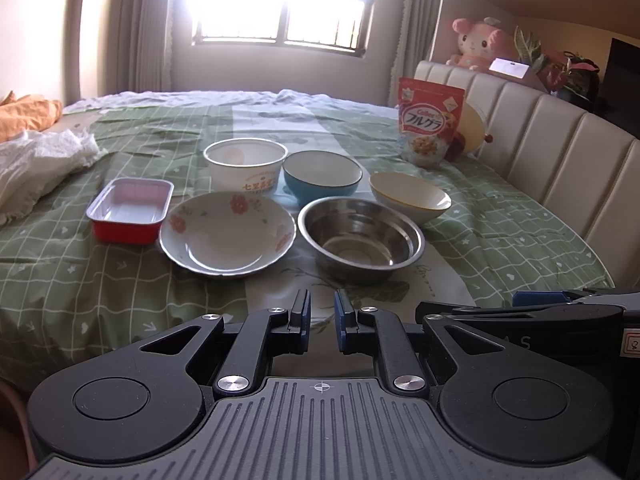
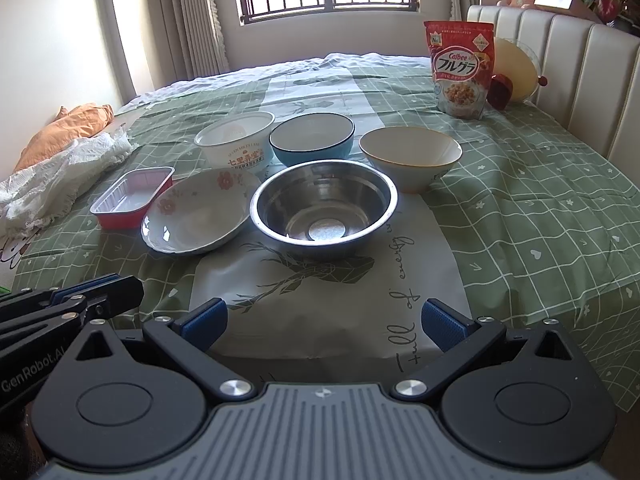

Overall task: Organize plates and bowls
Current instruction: 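Reach the right gripper to the stainless steel bowl and grasp its rim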

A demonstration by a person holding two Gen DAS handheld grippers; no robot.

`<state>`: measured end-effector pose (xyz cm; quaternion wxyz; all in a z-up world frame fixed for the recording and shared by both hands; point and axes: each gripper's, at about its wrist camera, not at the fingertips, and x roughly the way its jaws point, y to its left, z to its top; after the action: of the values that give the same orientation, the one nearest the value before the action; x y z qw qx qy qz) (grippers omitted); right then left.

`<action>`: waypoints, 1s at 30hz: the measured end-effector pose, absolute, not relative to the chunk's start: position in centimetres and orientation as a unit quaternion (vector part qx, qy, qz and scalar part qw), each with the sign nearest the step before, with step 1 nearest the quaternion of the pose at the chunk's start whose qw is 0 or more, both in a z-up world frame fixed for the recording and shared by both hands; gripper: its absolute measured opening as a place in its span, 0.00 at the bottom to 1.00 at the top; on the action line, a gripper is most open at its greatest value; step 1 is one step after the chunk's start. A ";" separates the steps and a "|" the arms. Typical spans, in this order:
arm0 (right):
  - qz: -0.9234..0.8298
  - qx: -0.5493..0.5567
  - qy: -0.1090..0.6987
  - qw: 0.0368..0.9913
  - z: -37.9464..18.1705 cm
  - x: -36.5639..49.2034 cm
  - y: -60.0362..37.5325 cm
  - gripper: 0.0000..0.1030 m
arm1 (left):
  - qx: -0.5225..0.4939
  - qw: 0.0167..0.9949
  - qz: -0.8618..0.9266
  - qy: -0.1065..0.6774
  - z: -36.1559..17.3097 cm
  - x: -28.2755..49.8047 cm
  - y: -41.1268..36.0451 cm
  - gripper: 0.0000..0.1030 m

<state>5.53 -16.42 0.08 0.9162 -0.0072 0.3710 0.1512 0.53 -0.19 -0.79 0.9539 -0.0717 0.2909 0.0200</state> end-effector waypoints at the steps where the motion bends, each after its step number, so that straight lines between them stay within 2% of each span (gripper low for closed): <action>1: 0.151 -0.007 0.372 0.916 0.1 5.6 -16.4 1.00 | -0.072 0.954 0.020 0.291 -0.8 0.5 -0.2 0.14; 12: 0.153 0.026 0.362 0.919 -0.8 10.1 -16.6 1.00 | -0.099 0.942 0.038 0.319 -2.0 4.5 1.7 0.14; 17: 0.144 0.064 0.332 0.930 -1.0 15.2 -17.7 1.00 | -0.160 0.935 0.019 0.315 -2.6 9.5 5.4 0.14; 22: 0.129 0.090 0.335 0.929 -2.6 21.9 -18.5 1.00 | -0.278 0.904 -0.081 0.314 -4.3 15.8 9.7 0.14; 26: 0.118 0.118 0.361 0.917 -4.6 26.0 -18.7 1.00 | -0.184 0.919 -0.023 0.347 -4.8 20.7 9.4 0.14; 30: 0.129 0.124 0.386 0.905 -6.1 27.5 -18.2 1.00 | -0.223 0.908 -0.069 0.346 -5.5 22.6 10.7 0.14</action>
<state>27.54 -18.17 -6.08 0.9048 0.1243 0.3864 0.1291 22.61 10.65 -5.52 0.9085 -0.2233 0.3464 -0.0694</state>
